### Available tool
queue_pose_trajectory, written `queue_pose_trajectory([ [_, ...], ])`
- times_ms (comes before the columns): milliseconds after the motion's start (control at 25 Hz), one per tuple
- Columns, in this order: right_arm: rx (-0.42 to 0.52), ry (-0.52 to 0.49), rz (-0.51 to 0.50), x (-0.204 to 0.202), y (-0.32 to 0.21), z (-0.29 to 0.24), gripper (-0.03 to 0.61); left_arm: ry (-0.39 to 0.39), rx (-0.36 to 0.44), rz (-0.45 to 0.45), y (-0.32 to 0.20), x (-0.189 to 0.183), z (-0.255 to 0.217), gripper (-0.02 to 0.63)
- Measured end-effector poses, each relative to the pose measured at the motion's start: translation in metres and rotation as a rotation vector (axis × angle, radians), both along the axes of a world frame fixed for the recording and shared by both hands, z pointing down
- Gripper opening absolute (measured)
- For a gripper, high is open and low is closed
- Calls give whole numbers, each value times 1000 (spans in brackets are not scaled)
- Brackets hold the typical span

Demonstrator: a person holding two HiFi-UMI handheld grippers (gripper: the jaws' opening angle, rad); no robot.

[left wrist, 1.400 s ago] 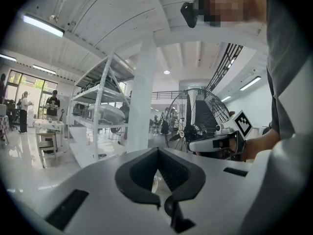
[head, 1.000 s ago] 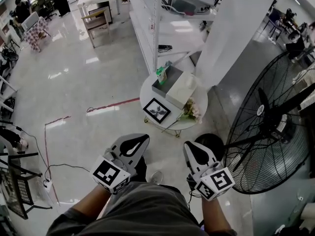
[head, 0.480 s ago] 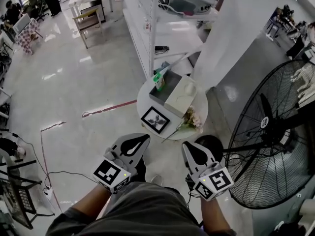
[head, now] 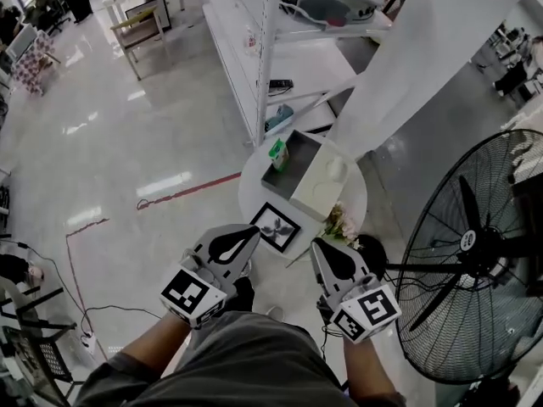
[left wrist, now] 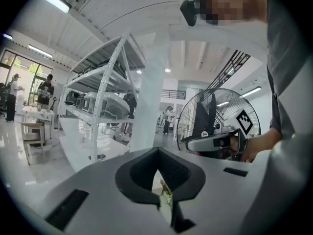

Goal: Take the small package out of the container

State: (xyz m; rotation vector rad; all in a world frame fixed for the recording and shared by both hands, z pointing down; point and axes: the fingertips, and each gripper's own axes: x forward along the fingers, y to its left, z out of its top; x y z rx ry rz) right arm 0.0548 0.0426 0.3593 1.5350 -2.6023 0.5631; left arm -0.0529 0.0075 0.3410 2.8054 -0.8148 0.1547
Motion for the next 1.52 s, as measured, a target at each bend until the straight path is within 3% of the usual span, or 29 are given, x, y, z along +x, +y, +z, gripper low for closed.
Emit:
queue_pose_trajectory([
  [360,-42,9,50,-13,-69,8,21,-4,-39,41,-77,-15,12,14],
  [880,-82,41,109,-14,-127,23,21,-16,-89,66,-144,-23,42,15],
  [1320,-103,47,77,11,-168,45,21,-74,-134,45,-176,0,88,15],
  [1520,-136,30,36,29,-185,67,21,-100,-159,-4,-191,19,113,15],
])
